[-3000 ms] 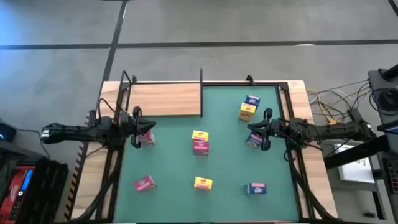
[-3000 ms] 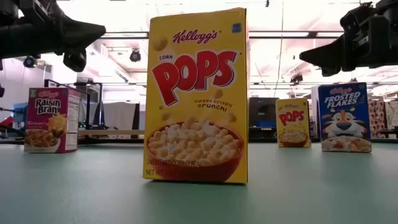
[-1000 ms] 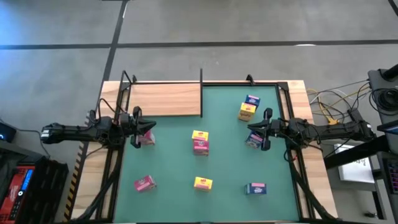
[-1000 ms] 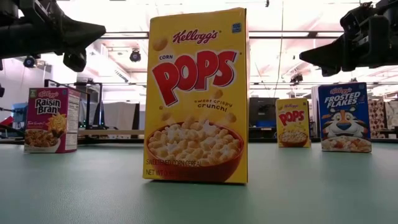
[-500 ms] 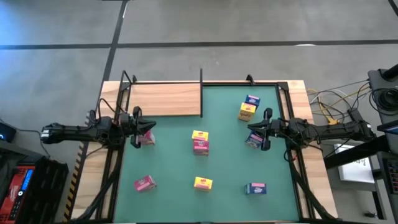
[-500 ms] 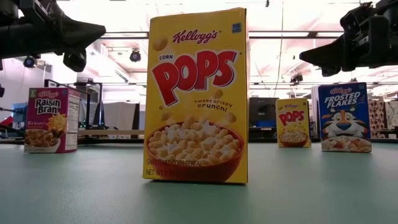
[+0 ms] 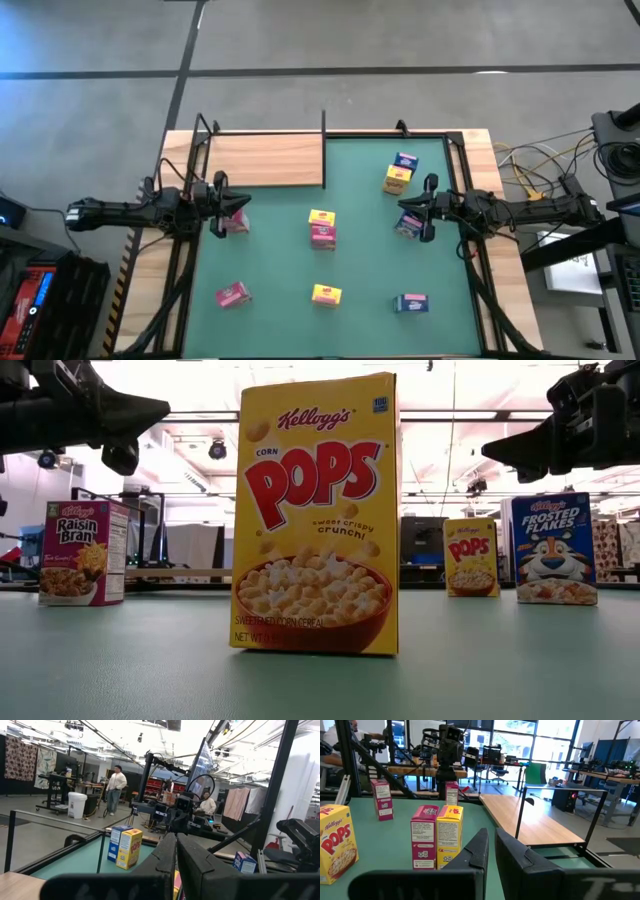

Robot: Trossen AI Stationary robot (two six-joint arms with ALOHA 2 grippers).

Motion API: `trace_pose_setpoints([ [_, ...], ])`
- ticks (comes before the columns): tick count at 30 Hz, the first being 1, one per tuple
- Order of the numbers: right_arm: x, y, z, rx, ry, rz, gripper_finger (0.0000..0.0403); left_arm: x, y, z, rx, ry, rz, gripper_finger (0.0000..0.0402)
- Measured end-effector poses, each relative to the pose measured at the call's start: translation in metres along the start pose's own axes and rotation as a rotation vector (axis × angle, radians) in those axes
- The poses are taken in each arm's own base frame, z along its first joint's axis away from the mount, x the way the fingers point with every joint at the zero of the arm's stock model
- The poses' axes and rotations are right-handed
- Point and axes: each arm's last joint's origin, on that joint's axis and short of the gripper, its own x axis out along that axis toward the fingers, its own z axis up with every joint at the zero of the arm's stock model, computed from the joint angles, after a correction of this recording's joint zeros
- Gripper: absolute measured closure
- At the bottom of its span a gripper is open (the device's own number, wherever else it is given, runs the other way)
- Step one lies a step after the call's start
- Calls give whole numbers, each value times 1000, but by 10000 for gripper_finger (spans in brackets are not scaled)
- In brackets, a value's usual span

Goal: Stack cereal on shelf
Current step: Put the top pink cereal box on the shelf

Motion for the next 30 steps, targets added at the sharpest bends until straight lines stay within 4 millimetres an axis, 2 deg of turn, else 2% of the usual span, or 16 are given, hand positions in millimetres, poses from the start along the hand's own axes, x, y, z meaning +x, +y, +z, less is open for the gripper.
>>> trace_pose_setpoints([
  [6, 0, 0, 0, 0, 0, 0, 380, 0, 0, 0, 43, 2, 2, 401],
  [13, 0, 0, 0, 0, 0, 0, 380, 2, 0, 3, 259, -35, 8, 402],
  [16, 0, 0, 0, 0, 0, 0, 380, 2, 1, 6, 282, -67, 83, 401],
  [22, 0, 0, 0, 0, 0, -1, 380, 0, 10, 7, 258, -72, 394, 401],
  [30, 0, 0, 0, 0, 0, -1, 380, 1, 10, 6, 251, -62, 391, 401],
])
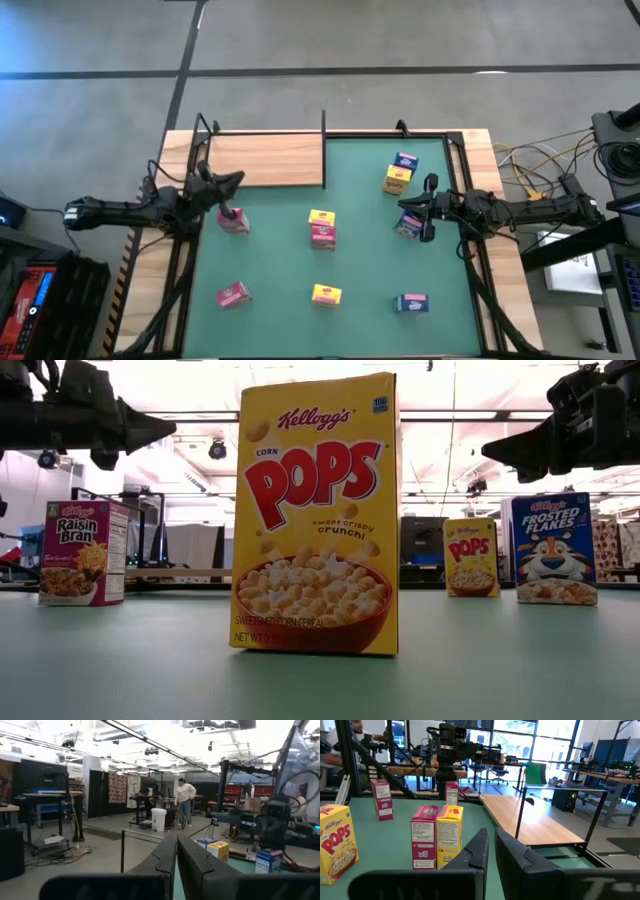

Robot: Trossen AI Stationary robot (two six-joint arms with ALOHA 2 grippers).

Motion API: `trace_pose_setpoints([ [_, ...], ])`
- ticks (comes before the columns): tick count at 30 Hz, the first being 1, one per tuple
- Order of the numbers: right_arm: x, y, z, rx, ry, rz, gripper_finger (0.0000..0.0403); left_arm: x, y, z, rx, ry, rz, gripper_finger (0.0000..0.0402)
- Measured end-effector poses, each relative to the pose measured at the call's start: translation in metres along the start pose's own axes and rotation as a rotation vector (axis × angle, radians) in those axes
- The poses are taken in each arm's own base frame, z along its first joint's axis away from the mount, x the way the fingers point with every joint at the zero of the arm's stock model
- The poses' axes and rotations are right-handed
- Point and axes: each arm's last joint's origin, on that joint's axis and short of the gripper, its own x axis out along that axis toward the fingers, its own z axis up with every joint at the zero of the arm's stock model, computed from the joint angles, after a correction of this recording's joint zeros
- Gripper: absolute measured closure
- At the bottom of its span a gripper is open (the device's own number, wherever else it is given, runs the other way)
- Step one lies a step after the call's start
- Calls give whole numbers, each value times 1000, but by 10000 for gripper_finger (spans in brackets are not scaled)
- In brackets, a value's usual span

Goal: Stack cereal on shelf
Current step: Put the top pink cereal box on the shelf

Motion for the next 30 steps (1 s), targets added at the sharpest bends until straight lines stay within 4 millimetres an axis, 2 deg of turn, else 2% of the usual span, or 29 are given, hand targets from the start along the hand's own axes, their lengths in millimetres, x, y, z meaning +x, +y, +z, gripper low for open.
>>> trace_pose_setpoints([
  [13, 0, 0, 0, 0, 0, 1, 380, 0, 2, 0, 6, 5, 54, 401],
  [24, 0, 0, 0, 0, 0, 0, 380, 0, 1, -1, -78, 12, 53, 401],
  [30, 0, 0, 0, 0, 0, 0, 380, 0, 1, -1, -180, 8, 52, 401],
])
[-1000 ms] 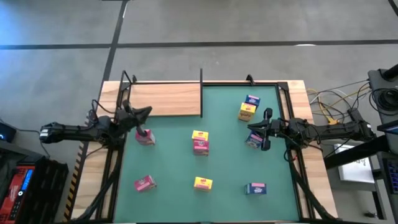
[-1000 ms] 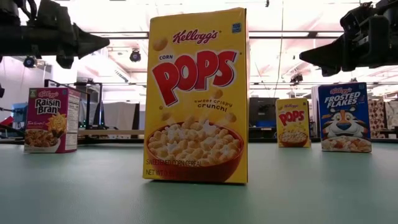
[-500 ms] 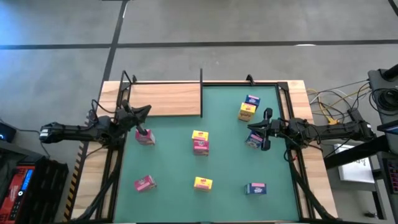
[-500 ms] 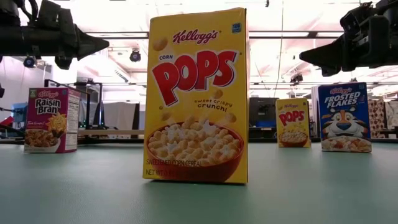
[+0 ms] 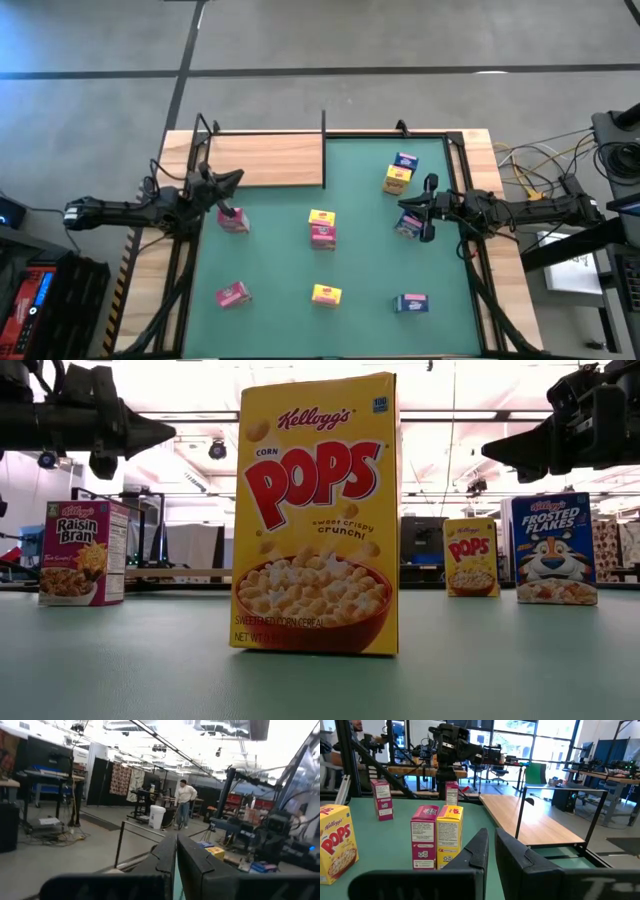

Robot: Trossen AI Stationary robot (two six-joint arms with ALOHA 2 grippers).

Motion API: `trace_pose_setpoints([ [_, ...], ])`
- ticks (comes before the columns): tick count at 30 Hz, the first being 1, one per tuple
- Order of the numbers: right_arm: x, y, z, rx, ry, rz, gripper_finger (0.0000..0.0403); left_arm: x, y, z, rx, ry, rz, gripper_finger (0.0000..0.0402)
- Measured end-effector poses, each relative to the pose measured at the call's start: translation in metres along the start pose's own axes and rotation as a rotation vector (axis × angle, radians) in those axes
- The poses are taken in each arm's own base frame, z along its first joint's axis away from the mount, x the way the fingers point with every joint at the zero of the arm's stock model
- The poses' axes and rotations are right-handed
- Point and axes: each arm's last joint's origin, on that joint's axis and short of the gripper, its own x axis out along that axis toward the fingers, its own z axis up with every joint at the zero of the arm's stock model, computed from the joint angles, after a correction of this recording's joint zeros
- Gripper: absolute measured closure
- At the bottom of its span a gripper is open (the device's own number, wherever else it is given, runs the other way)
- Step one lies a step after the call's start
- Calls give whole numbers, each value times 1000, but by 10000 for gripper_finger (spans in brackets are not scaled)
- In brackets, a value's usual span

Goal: Stack cereal on shelf
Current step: Put the top pink cereal box on the shelf

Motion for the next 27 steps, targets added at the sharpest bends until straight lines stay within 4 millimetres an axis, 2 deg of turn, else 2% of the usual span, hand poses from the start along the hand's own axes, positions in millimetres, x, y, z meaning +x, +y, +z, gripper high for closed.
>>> trace_pose_setpoints([
  [8, 0, 0, 0, 0, 0, 0, 380, 0, -5, 0, -40, 7, -157, 401],
  [27, 0, 0, 0, 0, 0, 0, 380, 0, -5, -3, -52, 42, -171, 401],
])
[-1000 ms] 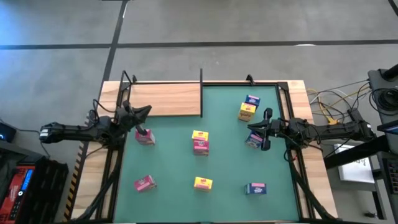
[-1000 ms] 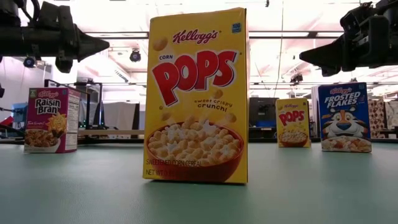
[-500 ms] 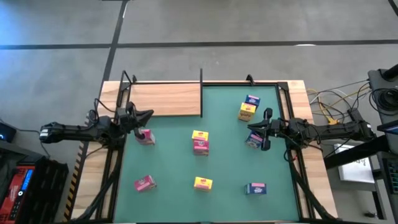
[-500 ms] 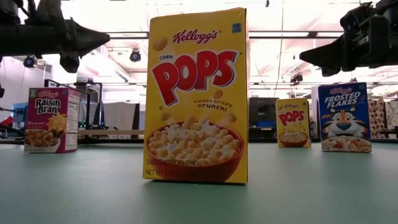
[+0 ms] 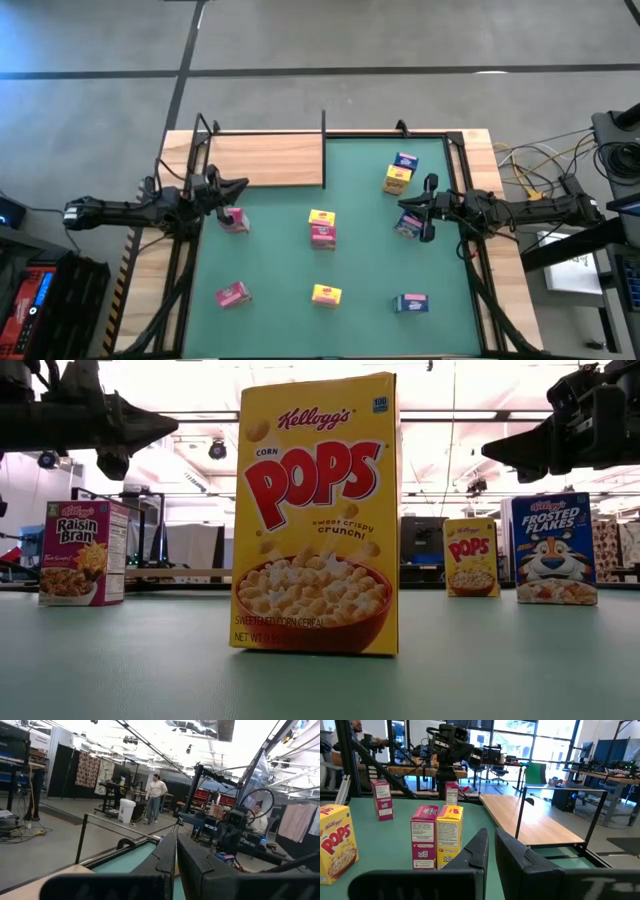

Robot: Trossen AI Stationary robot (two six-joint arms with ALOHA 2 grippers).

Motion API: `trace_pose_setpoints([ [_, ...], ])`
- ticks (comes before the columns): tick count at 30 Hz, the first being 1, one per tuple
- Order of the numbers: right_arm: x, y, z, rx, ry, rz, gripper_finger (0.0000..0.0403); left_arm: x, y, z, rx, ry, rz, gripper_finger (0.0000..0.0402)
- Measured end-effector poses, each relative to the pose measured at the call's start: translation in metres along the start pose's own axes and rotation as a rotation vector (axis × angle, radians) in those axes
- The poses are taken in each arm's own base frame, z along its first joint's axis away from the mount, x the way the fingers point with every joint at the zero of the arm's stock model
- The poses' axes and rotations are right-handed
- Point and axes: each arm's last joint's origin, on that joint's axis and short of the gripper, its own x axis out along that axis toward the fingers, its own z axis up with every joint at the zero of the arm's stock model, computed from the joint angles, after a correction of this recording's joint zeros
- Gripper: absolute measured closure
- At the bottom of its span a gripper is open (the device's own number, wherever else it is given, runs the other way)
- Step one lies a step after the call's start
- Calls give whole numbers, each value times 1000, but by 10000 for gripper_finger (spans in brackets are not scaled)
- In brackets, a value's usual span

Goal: Stack cereal on shelf
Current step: Put the top pink cereal box on the shelf

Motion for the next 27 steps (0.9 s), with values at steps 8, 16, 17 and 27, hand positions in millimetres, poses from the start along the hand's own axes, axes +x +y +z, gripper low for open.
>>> trace_pose_setpoints([
  [8, 0, 0, 0, 0, 0, -1, 380, 0, 1, 0, 4, 1, 23, 401],
  [16, 0, 0, 0, 0, 0, 0, 380, 0, 1, -1, -8, 8, 31, 401],
  [17, 0, 0, 0, 0, 0, 0, 380, 0, 1, -1, -12, 9, 31, 401],
  [27, 0, 0, 0, 0, 0, 0, 380, 1, 0, -2, -22, 18, 13, 401],
])
